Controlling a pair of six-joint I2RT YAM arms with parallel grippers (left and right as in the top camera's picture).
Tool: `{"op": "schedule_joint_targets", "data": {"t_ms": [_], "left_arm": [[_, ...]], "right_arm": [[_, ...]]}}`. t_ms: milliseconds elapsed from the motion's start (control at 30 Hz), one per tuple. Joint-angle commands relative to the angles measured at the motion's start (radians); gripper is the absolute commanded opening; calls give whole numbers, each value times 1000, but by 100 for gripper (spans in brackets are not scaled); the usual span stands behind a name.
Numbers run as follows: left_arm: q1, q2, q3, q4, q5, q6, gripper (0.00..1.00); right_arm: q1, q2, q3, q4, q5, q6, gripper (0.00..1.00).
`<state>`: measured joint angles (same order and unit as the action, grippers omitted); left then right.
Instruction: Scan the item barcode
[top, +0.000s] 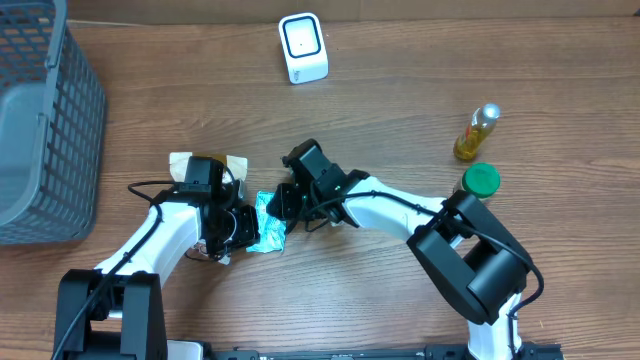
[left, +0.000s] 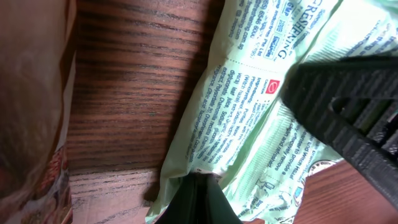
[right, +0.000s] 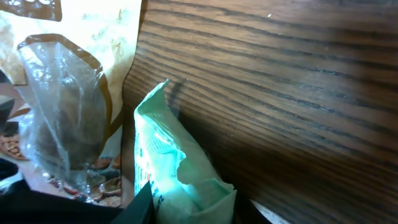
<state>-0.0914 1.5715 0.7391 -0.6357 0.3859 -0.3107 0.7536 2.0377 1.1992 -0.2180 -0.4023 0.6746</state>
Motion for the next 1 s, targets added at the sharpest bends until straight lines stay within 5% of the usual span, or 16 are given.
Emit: {"op": "schedule_joint_targets", "data": {"t_ms": [0,300,400,967], "left_arm": [[-5,37,-14,4,-27,12,4],[-5,37,-14,5,-26,12,4],[-5,37,-14,5,-26,11,4],[23,1,110,-111,-91,34,4]], "right_arm": [[-10,19,-1,3,-84,-33,24],[-29,12,-1,43,-344,-274,21],[-29,12,-1,50,-354,-280,13],[-29,12,-1,53,-355,-280,13]]}}
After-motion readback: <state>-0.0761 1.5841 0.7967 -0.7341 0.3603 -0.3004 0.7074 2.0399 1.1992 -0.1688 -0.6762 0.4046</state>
